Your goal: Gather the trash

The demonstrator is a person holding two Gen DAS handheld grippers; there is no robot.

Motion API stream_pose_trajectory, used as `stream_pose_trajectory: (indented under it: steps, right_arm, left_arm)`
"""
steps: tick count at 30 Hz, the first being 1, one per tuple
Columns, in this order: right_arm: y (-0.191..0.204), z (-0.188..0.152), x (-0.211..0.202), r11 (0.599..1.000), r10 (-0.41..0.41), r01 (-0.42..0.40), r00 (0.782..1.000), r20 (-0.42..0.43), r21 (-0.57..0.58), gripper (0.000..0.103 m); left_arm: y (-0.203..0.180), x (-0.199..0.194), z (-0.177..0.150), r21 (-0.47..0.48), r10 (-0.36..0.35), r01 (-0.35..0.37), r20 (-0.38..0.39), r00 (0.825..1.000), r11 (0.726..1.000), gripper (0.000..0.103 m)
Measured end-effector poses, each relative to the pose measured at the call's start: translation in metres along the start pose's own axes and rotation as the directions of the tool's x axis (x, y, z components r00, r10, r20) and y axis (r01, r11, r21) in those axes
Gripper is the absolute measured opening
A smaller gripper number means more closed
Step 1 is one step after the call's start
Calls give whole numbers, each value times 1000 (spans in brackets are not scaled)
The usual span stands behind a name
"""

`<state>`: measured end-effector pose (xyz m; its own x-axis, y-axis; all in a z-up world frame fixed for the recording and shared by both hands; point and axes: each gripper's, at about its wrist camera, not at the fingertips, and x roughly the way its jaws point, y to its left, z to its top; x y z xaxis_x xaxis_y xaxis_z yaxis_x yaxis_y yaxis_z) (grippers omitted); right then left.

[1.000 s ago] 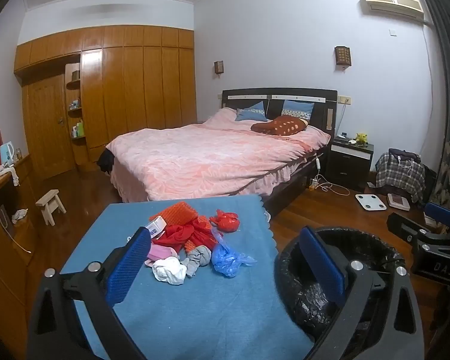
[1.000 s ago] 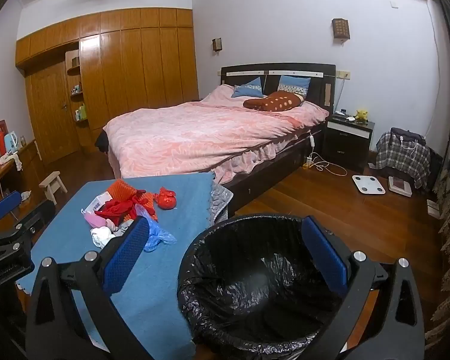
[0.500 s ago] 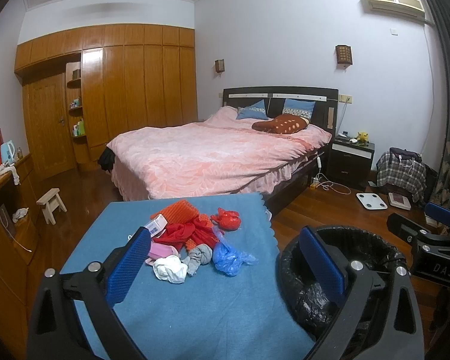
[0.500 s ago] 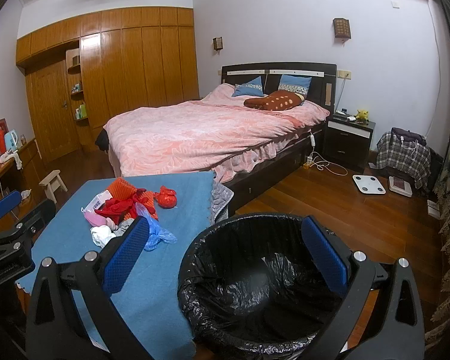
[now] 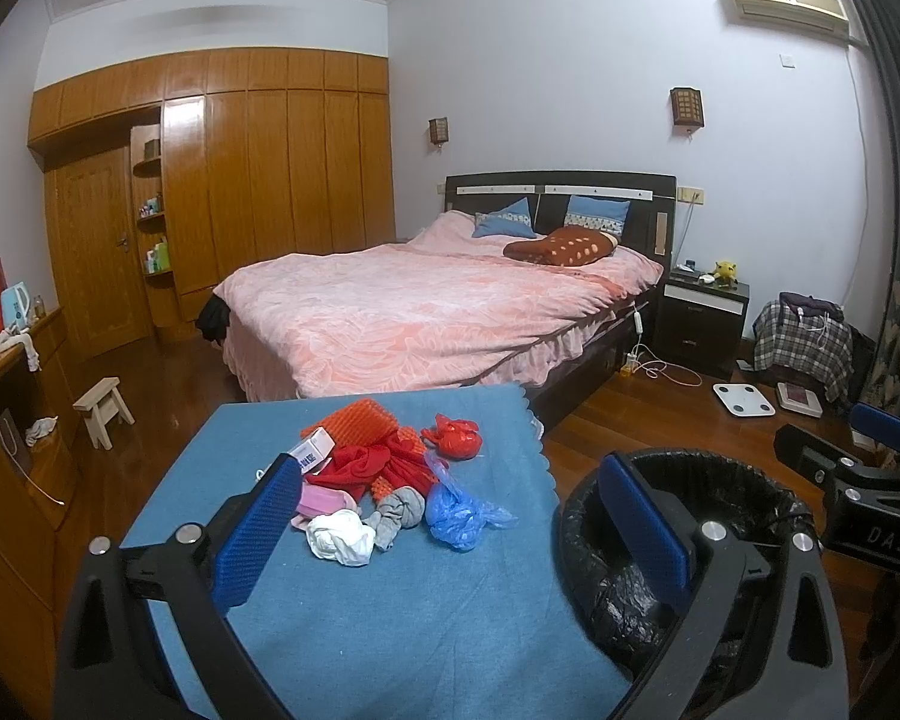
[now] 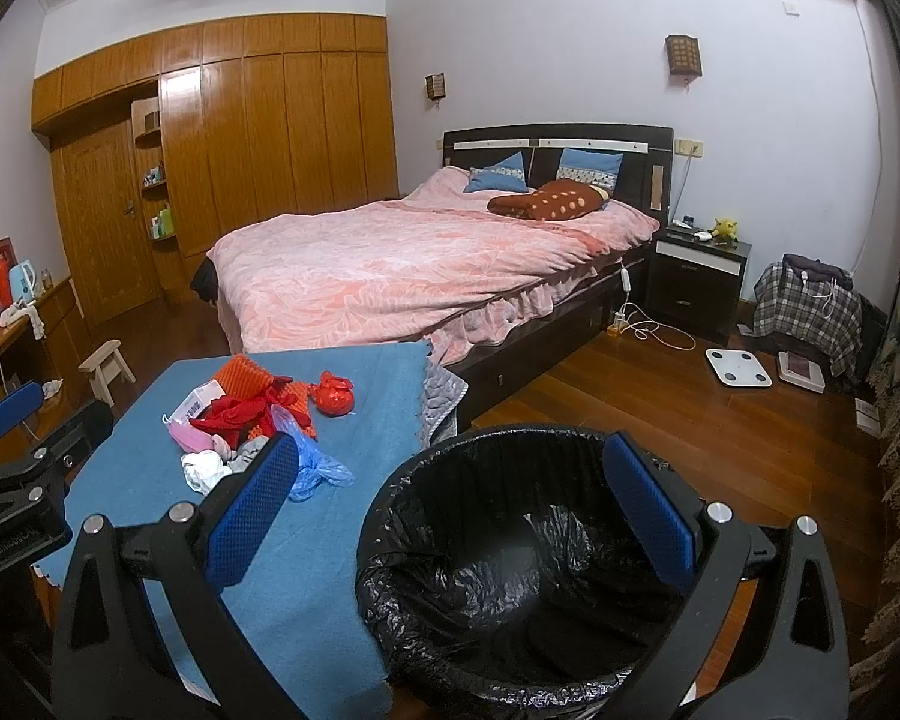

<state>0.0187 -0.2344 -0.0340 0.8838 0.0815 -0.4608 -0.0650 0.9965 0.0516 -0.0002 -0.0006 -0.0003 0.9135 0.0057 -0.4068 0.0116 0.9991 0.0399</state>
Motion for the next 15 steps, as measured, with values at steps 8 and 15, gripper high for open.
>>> stream_pose_trajectory:
  steps: [8, 15]
  right_arm:
    - [0, 0, 0, 1000, 1, -1, 1000, -2, 1, 99]
    - [0, -1, 1, 1000, 1, -1, 1000, -2, 1, 99]
  left_arm:
    - [0, 0, 0, 2, 0, 0, -1, 1000, 1000, 97]
    - [0, 0, 0, 1, 0, 0, -2, 1000, 1000, 97]
